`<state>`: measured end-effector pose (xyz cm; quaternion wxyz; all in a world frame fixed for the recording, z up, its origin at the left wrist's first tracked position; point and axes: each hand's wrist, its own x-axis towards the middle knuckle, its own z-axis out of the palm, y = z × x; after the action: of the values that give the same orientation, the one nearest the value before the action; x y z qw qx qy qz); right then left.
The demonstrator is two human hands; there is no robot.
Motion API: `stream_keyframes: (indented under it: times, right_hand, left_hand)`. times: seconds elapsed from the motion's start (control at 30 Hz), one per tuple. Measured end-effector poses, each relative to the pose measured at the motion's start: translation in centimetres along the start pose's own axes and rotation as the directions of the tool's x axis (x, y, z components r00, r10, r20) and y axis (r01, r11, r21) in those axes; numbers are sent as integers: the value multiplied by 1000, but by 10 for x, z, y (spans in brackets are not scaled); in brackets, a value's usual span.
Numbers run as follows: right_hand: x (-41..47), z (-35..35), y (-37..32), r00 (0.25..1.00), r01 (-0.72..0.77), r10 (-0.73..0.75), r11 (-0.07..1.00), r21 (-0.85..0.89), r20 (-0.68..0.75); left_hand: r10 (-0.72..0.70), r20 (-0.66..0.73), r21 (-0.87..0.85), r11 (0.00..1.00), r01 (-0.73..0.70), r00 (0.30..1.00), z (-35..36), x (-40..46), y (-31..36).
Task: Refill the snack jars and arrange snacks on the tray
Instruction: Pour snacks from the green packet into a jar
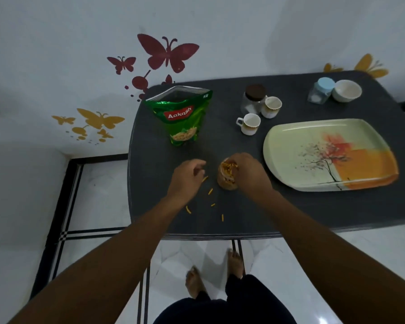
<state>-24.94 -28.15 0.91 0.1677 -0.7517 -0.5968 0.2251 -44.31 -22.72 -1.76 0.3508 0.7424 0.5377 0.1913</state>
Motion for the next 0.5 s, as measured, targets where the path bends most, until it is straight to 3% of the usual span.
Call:
stream_keyframes:
  times: [0.17, 0.3, 0.4, 0.5]
  right_hand:
    - [-5, 31, -19, 973, 204, -198, 978, -41, 121]
    - [1, 73, -27, 886, 308, -211, 934, -183, 412]
    - [5, 100, -26, 861, 379, -203, 867, -323, 467]
    - [13, 115, -20, 867, 385, -158, 815, -433, 473]
  left_hand:
    - [-119, 213, 330, 943, 43, 970, -11, -16, -47]
    - [-245, 383, 525, 851, 8, 891, 6, -39, -74]
    - [-207, 416, 598, 796, -95, 885, 24, -49, -84]
    - [-83, 360, 611, 774, -167, 929, 35, -50, -91]
